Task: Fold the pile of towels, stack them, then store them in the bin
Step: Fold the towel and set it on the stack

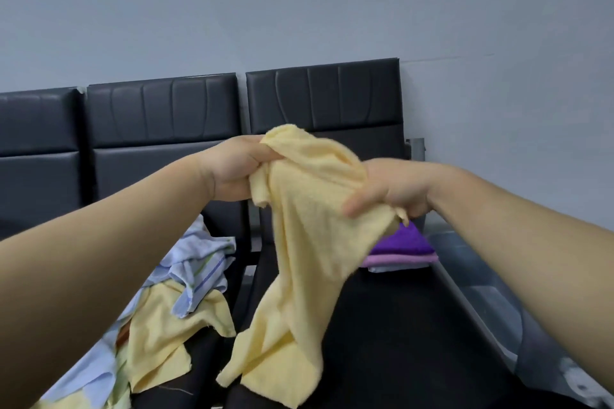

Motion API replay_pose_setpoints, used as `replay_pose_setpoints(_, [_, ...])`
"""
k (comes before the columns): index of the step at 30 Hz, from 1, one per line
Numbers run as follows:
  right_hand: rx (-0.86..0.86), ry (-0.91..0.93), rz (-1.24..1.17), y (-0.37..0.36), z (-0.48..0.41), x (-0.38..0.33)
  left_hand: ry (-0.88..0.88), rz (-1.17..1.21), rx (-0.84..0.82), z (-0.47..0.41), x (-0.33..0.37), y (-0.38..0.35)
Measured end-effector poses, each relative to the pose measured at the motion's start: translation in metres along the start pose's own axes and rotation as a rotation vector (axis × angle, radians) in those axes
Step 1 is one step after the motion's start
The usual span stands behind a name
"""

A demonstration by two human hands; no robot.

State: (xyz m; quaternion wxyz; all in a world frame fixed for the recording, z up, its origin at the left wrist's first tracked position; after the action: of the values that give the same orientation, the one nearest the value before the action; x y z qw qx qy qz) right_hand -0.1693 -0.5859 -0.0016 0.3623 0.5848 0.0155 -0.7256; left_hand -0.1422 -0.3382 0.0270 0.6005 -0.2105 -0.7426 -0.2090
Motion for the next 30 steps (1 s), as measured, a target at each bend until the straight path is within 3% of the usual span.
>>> replay_pose_setpoints(2, [0.220, -0.093, 0.525, 0.002, 0.001, -0.004, 0.029, -0.022, -0.079, 0.001, -0.002, -0.009])
replay_pose_setpoints(4, [0.485, -0.085, 0.696, 0.012, 0.005, -0.017, 0.104, -0.458, -0.207, 0.003, -0.011, -0.017])
replay_pose_setpoints(6, [0.441, 0.012, 0.342, 0.019, 0.008, -0.024, 0.178, -0.969, -0.217, 0.002, -0.015, -0.016])
replay_pose_setpoints(7, [0.332, 0.058, 0.117, 0.019, 0.008, -0.024, 0.203, -1.005, -0.194, 0.001, -0.015, -0.013])
replay_pose_setpoints(8, [0.225, 0.104, -0.076, 0.018, 0.008, -0.022, 0.191, -0.850, -0.182, 0.000, -0.014, -0.009])
replay_pose_setpoints(10, [0.055, 0.155, -0.282, 0.011, 0.007, -0.011, 0.126, -0.271, -0.167, 0.001, -0.008, 0.000])
replay_pose_setpoints(12, [-0.059, 0.069, -0.203, 0.001, 0.005, -0.001, 0.051, 0.037, -0.152, 0.001, -0.001, 0.006])
replay_pose_setpoints(14, [0.032, -0.053, 0.183, -0.006, 0.007, 0.002, 0.007, 0.078, -0.128, -0.002, -0.001, 0.000])
replay_pose_setpoints(16, [0.288, -0.148, 0.634, 0.001, 0.005, -0.003, 0.032, 0.074, -0.159, -0.003, -0.008, -0.010])
replay_pose_setpoints(17, [0.421, -0.156, 0.711, 0.006, 0.005, -0.008, 0.061, 0.001, -0.203, -0.001, -0.014, -0.015])
replay_pose_setpoints(19, [0.541, -0.087, 0.543, 0.017, 0.004, -0.014, 0.107, -0.459, -0.274, 0.002, -0.025, -0.020])
replay_pose_setpoints(21, [0.458, 0.003, 0.210, 0.020, 0.008, -0.015, 0.119, -0.925, -0.237, 0.001, -0.028, -0.017])
replay_pose_setpoints(22, [0.357, 0.041, 0.053, 0.018, 0.010, -0.014, 0.096, -0.930, -0.192, -0.001, -0.029, -0.011])
replay_pose_setpoints(25, [0.085, 0.036, -0.113, 0.008, 0.008, 0.000, 0.017, -0.206, -0.104, -0.005, -0.024, 0.006])
replay_pose_setpoints(27, [0.101, -0.080, 0.135, 0.005, 0.005, 0.010, -0.030, 0.017, -0.111, -0.008, -0.021, 0.011])
replay_pose_setpoints(30, [0.284, -0.235, 0.680, 0.008, -0.004, 0.014, -0.014, 0.063, -0.133, -0.011, -0.031, 0.001])
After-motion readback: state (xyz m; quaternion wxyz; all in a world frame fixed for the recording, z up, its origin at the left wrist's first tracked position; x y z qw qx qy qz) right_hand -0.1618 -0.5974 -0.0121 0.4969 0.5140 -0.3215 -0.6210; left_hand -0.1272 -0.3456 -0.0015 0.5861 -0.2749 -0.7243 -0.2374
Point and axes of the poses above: each hand's wrist, its own z-axis away from the middle knuckle, its own y-axis out of the back of the hand, x = y × z, the point moved 2 cm from there along -z, towards the middle knuckle, and after that the axes turned 10 degrees about -y, right-handed, at the moved point
